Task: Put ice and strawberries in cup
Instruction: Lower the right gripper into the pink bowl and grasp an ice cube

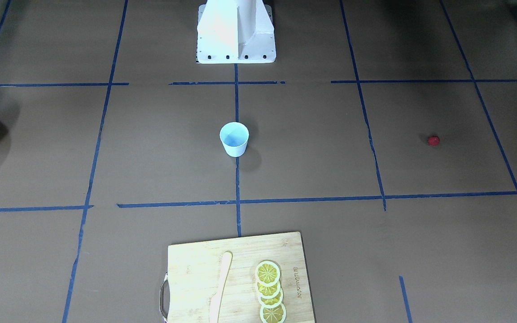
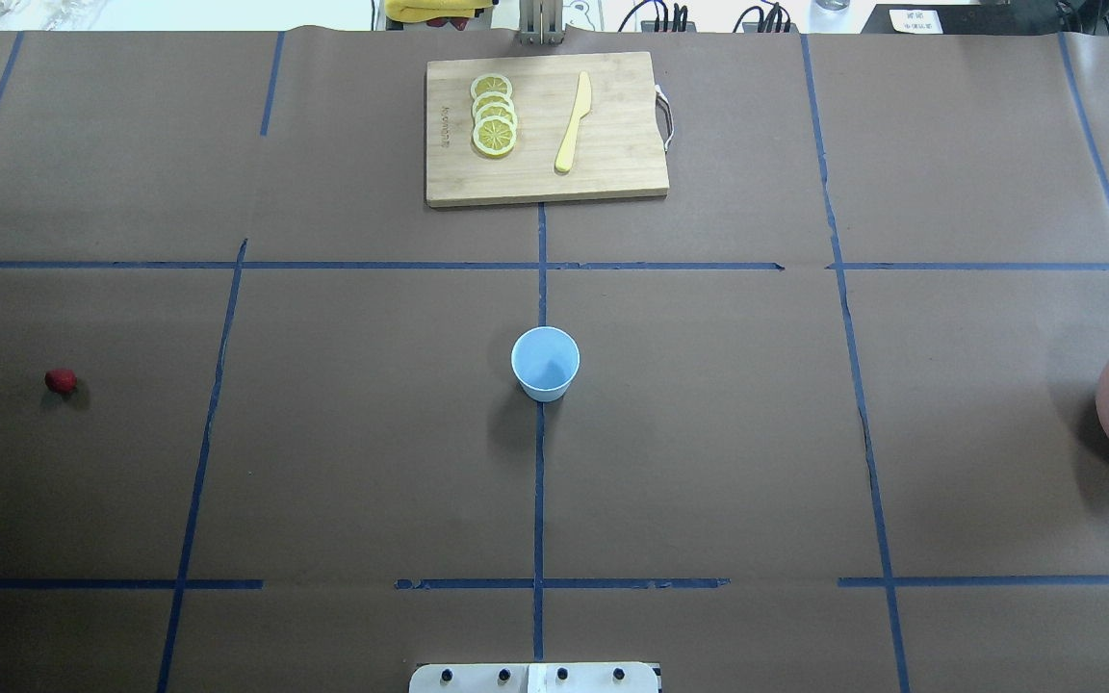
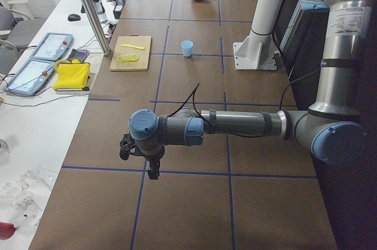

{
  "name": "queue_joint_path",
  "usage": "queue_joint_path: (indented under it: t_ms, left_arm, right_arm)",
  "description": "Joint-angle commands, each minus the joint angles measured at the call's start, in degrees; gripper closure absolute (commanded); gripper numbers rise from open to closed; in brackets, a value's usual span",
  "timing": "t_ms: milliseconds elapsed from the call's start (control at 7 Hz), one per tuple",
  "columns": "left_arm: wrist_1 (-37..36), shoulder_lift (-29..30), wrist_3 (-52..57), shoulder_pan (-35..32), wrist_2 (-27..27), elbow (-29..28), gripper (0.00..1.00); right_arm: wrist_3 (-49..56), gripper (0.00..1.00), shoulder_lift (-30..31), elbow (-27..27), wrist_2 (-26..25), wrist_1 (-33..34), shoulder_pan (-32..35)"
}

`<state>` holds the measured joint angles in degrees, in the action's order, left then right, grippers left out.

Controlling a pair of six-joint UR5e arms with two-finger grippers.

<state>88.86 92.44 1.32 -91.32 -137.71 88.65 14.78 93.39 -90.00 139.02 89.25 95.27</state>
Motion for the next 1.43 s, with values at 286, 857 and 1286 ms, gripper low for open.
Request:
queue_joint_path:
  t_ms: [286, 857, 1286]
  left_arm:
    - [0.3, -0.1, 0.0, 0.0, 0.1, 0.6, 0.0]
    - [0.4, -0.2, 0.0, 0.0, 0.3, 1.7, 0.0]
    - [0.4, -0.2, 0.0, 0.0, 0.3, 1.9, 0.0]
  right_arm:
    - [-0.3, 0.01, -0.2, -6.3, -1.3, 0.2, -1.3]
    - [-13.7, 0.01, 1.3, -11.2, 1.1, -0.5, -10.0]
    - [-25.7, 0.04, 4.9, -9.9, -5.7, -11.1, -15.5]
